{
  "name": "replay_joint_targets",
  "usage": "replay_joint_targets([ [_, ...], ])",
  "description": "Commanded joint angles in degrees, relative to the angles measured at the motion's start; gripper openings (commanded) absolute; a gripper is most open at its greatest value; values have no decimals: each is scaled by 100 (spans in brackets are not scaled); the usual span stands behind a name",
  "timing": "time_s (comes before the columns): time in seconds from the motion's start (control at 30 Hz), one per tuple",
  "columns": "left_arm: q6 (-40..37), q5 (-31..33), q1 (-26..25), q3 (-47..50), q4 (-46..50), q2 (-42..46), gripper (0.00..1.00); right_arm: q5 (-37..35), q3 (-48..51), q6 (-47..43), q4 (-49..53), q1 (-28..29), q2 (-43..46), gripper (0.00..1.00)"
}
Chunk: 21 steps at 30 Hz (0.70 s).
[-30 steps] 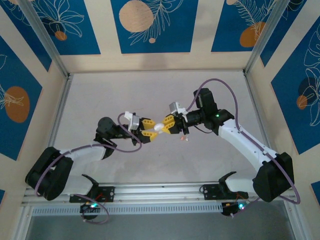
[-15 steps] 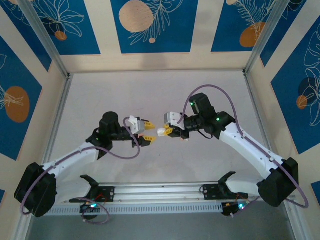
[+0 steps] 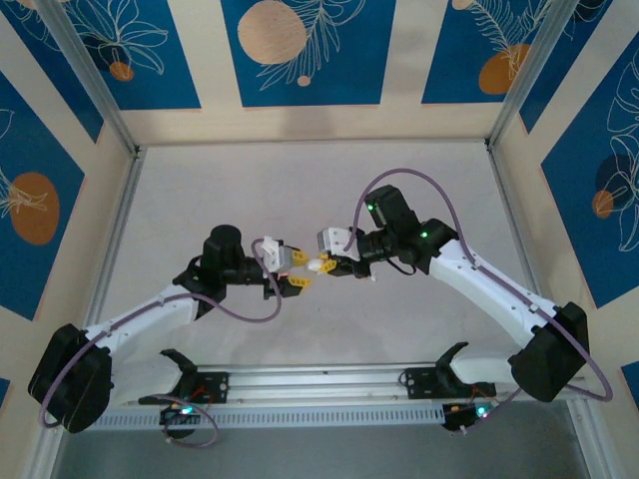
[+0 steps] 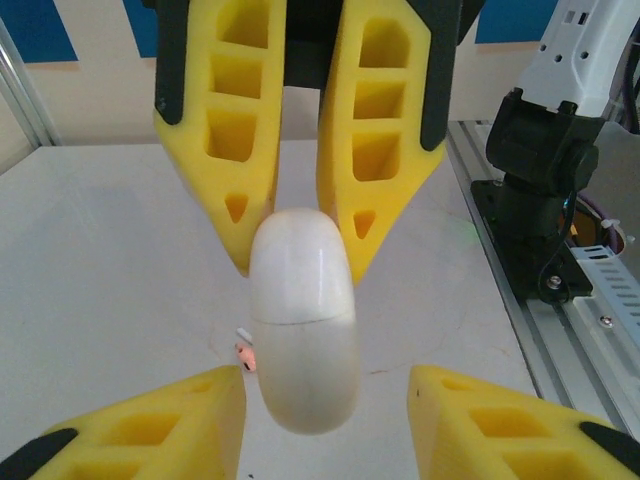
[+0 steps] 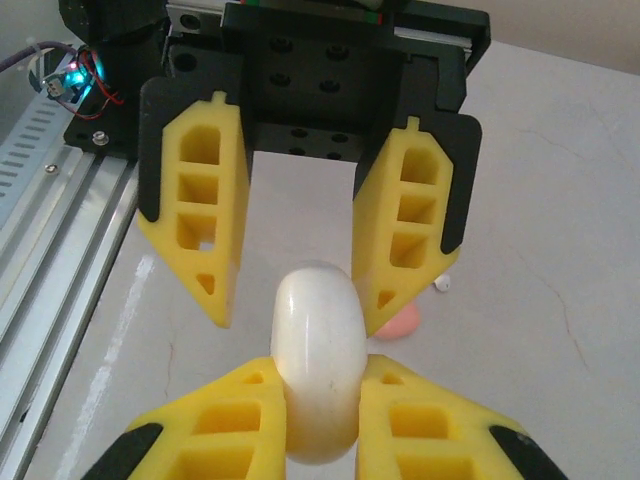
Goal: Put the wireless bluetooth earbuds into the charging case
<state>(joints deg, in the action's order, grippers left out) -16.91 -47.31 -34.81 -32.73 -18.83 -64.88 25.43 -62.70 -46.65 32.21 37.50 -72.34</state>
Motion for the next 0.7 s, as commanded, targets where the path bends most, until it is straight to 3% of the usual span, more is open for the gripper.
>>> replay_joint_targets([
  [0.0, -44, -96, -70, -137, -24, 50, 42, 86, -164, -141, 40, 69, -49, 17],
  [0.6, 48, 44, -85, -49, -210, 97, 21, 38, -165, -85, -84, 153, -97, 18],
  [0.67, 37, 55, -83, -52, -217, 104, 18, 23, -138, -51, -147, 151, -79, 24],
])
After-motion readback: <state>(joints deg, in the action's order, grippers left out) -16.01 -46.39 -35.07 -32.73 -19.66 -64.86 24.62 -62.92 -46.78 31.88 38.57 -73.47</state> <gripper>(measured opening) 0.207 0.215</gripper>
